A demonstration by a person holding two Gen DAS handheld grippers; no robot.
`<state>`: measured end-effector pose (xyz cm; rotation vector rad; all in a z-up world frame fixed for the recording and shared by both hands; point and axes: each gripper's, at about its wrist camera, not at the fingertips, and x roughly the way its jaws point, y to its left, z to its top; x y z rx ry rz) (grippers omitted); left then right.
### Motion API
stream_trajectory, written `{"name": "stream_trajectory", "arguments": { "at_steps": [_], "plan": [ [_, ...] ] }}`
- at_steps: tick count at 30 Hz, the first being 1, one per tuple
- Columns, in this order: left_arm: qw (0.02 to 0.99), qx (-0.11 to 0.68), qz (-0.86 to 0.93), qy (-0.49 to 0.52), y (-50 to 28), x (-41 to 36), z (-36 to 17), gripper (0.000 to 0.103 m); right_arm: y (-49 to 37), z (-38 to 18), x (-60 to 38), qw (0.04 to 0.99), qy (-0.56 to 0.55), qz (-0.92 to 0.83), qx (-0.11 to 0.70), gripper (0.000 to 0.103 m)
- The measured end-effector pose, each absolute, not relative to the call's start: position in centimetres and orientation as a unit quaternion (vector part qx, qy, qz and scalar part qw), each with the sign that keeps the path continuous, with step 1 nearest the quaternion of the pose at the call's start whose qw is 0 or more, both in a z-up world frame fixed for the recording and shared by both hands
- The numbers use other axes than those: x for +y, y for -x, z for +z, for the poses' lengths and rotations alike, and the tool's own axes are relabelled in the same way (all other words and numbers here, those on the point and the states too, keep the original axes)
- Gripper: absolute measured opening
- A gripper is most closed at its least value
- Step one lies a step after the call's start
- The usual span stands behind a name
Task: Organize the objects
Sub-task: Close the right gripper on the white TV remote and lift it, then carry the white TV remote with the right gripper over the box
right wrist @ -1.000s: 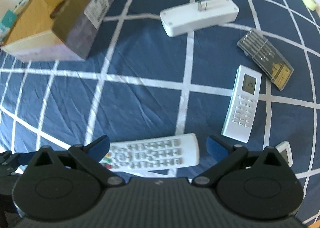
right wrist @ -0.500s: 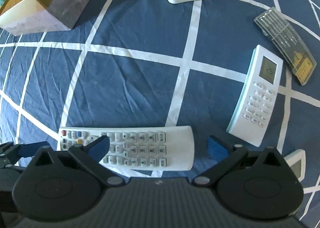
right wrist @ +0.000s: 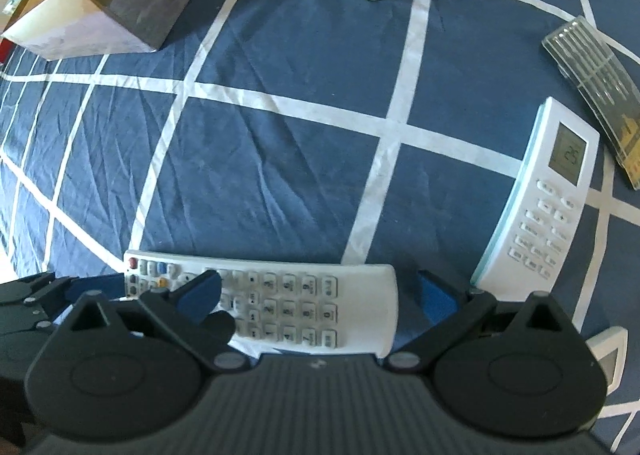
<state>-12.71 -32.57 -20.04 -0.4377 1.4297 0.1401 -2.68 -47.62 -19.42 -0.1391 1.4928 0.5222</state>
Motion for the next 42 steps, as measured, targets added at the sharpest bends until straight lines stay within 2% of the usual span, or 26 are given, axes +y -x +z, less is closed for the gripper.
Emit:
{"name": "stream_trajectory", "arguments": {
  "at_steps": [4,12,20,42],
  "plan": [
    [0.731,0.649,0.055,0.204,12.8,-32.5,-19.8,0.093,2.7,-19.1,-47.2,0.699,0.064,0.245,0.669,0.094],
    [0.733,0.65,0.05,0.195,12.5,-31.8,-18.5,0.093,2.8,-18.3,-46.5,0.704,0.06,0.236,0.667,0.093],
    [0.748,0.64,0.039,0.172,11.6,-29.7,-15.3,0.093,3.1,-15.0,-44.6,0.719,0.042,0.231,0.654,0.093],
    [0.785,0.612,-0.014,0.092,9.2,-16.8,-6.8,0.093,4.1,-6.8,-32.5,0.769,-0.027,0.189,0.61,0.093]
  ]
}}
